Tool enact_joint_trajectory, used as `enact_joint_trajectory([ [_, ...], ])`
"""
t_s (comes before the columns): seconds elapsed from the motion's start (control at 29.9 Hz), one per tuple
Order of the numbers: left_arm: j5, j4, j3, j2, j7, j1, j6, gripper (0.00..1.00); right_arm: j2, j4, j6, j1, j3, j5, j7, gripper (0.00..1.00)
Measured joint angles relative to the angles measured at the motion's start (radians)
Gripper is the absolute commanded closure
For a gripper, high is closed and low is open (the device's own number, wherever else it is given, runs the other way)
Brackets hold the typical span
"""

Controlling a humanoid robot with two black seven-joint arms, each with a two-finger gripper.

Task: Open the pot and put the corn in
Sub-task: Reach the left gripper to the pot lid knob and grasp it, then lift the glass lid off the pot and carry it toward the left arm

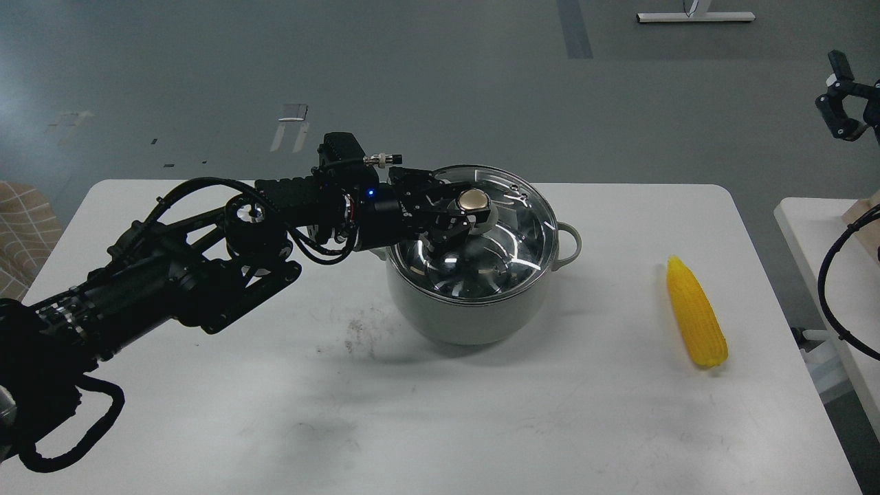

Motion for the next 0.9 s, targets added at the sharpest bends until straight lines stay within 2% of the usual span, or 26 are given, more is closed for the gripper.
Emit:
enact_joint_trajectory([
  [0.2, -0.042, -0.029, -0.003, 0.021, 0.0, -0.016, -0.001, 0.68, 0.0, 0.0, 0.0, 0.0, 0.0, 0.0, 0.0, 0.0],
  [0.33, -0.091, -0.089, -0.009, 0.098, -0.001, -0.057, -0.007, 0.68, -0.003, 0.0, 0.0, 0.0, 0.0, 0.0, 0.0, 0.0],
  [0.47, -0.165, -0.174, -0.013, 0.246, -0.001, -0.083, -0.007, 0.69, -0.005, 0.0, 0.0, 0.0, 0.0, 0.0, 0.0, 0.0],
  [0.6, -0.224, -0.249, -0.015, 0.476, 0.0, -0.071, 0.003, 0.73, -0.005, -0.001, 0.0, -0.001, 0.0, 0.0, 0.0, 0.0],
  [0.74, -0.256, -0.272, -0.005, 0.66, 0.0, 0.034, 0.071, 0.74, -0.005, -0.001, 0.0, -0.002, 0.0, 0.0, 0.0, 0.0],
  [0.9, -0.28, -0.254, -0.002, 0.778, -0.001, 0.234, 0.192, 0.74, -0.003, -0.001, 0.0, -0.004, 0.0, -0.001, -0.001, 0.0],
])
